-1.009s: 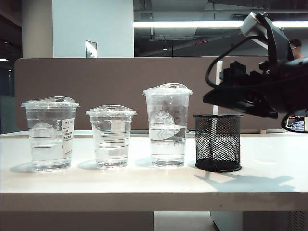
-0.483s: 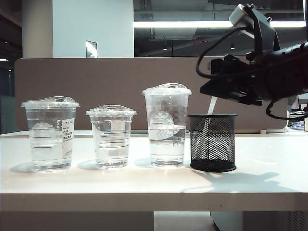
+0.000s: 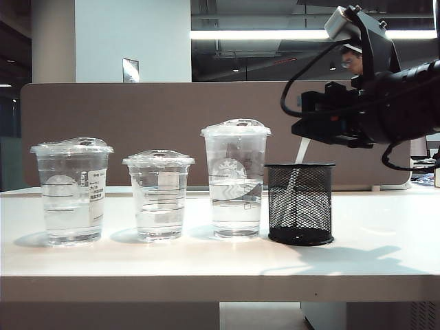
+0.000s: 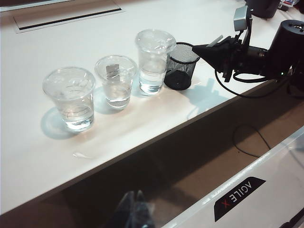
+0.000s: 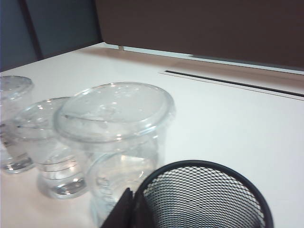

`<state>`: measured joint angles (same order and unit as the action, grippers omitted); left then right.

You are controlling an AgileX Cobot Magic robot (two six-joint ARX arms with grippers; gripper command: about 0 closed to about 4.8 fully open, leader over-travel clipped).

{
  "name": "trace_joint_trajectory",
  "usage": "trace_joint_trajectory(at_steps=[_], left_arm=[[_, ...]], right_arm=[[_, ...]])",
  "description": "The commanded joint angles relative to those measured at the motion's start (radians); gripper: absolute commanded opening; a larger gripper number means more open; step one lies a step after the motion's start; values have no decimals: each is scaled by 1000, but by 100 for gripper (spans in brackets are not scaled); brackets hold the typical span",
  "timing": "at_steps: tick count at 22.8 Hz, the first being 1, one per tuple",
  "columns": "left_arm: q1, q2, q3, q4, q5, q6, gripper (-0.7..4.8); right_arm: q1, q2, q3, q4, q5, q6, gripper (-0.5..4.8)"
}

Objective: Pick up the straw and insert it into the medium coffee cup.

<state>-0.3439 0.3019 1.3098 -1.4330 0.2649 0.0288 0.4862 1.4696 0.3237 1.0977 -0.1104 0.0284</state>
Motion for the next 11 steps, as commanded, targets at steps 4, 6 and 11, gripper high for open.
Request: trace_joint_trajectory(at_steps=[4, 6, 11], left_arm=[[0, 2, 2, -2, 1, -2, -3], [0, 2, 2, -2, 1, -2, -3], [0, 2, 2, -1, 0, 2, -3]], right_arm=[[-2, -18, 35, -5, 48, -74, -1], [-2, -66, 68, -74, 48, -93, -1], [-2, -208, 177, -380, 52, -228, -1]])
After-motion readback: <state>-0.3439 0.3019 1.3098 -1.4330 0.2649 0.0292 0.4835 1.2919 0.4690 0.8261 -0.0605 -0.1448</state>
